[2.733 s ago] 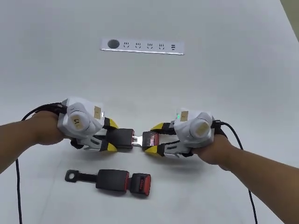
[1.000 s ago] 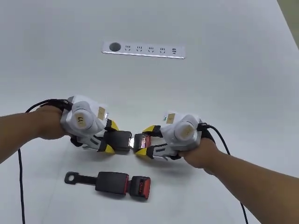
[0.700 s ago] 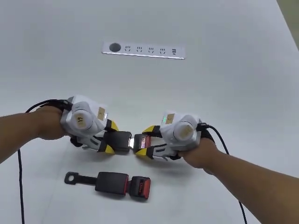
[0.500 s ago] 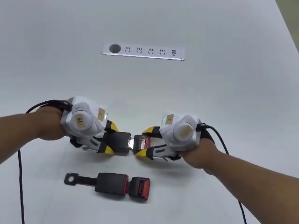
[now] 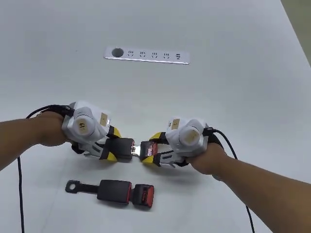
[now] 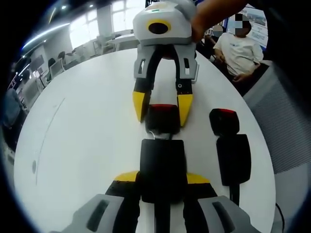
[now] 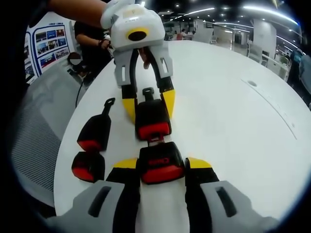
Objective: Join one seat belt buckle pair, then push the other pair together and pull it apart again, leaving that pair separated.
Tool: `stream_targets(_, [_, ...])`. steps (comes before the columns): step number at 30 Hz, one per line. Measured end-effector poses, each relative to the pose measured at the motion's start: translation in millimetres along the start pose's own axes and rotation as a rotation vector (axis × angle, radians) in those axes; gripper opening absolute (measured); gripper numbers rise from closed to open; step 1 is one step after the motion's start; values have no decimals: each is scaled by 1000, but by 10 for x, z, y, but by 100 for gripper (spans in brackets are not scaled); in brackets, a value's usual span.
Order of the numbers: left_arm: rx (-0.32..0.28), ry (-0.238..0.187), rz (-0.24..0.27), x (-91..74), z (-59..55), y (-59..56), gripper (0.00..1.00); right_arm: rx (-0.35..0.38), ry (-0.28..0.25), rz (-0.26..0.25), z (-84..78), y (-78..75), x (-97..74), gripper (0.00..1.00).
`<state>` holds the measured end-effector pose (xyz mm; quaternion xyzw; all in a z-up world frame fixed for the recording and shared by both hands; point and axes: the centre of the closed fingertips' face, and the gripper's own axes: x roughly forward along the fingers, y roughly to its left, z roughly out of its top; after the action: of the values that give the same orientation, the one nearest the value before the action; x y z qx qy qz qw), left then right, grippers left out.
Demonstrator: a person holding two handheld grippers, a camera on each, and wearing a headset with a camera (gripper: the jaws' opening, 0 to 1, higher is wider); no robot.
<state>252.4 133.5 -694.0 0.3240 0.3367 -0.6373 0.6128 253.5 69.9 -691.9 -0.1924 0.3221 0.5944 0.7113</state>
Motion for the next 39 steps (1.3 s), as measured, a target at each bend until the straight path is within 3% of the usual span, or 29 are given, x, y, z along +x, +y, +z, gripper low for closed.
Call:
stream_targets(10, [-2, -2, -1, -2, 6, 3, 34, -2, 1, 18, -51, -27, -36, 34])
stream_targets(27, [-12, -7, 4, -13, 42, -16, 34, 1, 12, 16, -228, -90, -248, 34])
stream_targets(39, [-15, -6, 5, -11, 33, -6, 34, 10, 17, 6, -445, -191, -426, 34])
